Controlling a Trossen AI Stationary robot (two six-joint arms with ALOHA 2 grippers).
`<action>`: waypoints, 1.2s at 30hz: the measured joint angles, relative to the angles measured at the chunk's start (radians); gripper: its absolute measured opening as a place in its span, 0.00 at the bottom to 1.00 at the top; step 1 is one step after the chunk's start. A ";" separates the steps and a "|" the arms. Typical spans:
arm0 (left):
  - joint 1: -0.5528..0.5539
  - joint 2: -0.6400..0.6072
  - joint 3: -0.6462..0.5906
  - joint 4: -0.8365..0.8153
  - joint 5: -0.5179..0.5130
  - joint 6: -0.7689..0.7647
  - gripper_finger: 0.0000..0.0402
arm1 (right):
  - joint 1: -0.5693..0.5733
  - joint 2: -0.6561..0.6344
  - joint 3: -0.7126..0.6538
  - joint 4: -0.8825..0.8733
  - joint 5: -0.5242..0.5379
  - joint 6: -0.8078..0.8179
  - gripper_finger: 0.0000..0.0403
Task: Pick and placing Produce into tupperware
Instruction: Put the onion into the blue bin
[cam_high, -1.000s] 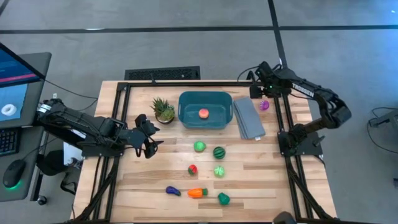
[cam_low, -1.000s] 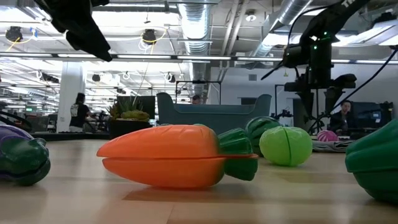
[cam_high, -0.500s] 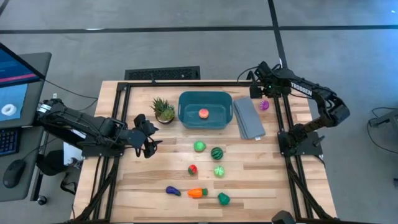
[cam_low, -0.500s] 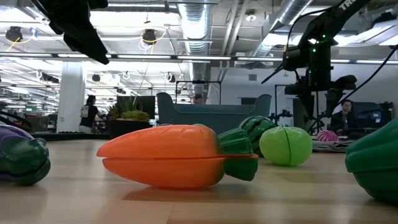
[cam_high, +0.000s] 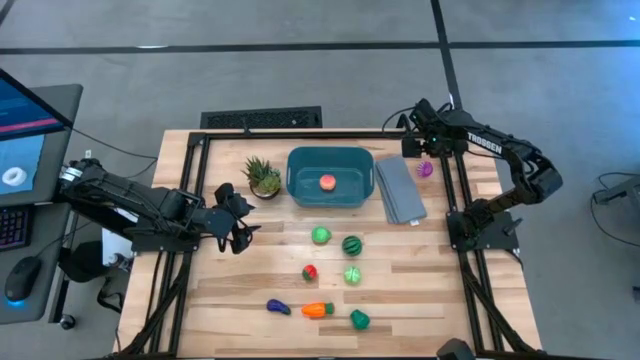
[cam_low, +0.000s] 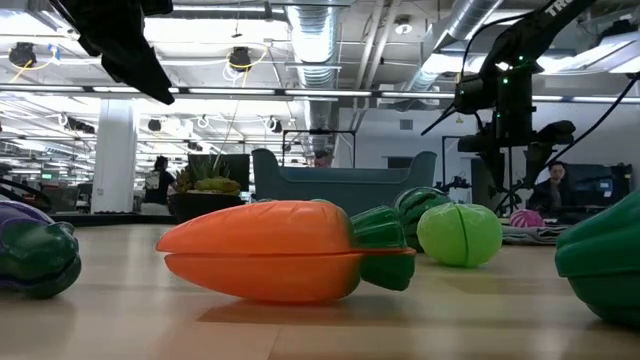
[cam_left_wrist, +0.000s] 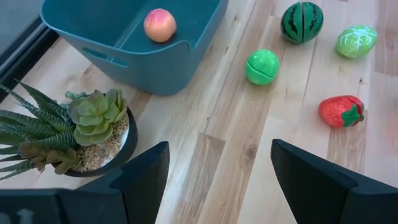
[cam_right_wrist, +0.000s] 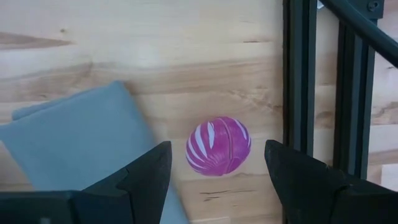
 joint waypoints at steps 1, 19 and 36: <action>0.000 0.000 0.000 0.000 0.000 0.000 0.68 | 0.000 0.000 0.000 -0.004 -0.004 0.000 0.70; 0.000 0.000 0.000 -0.015 -0.006 0.000 0.68 | 0.033 0.000 -0.072 0.028 -0.018 -0.009 0.70; 0.000 -0.001 0.000 -0.025 0.010 -0.003 0.68 | 0.037 0.000 -0.100 0.065 0.013 -0.032 0.89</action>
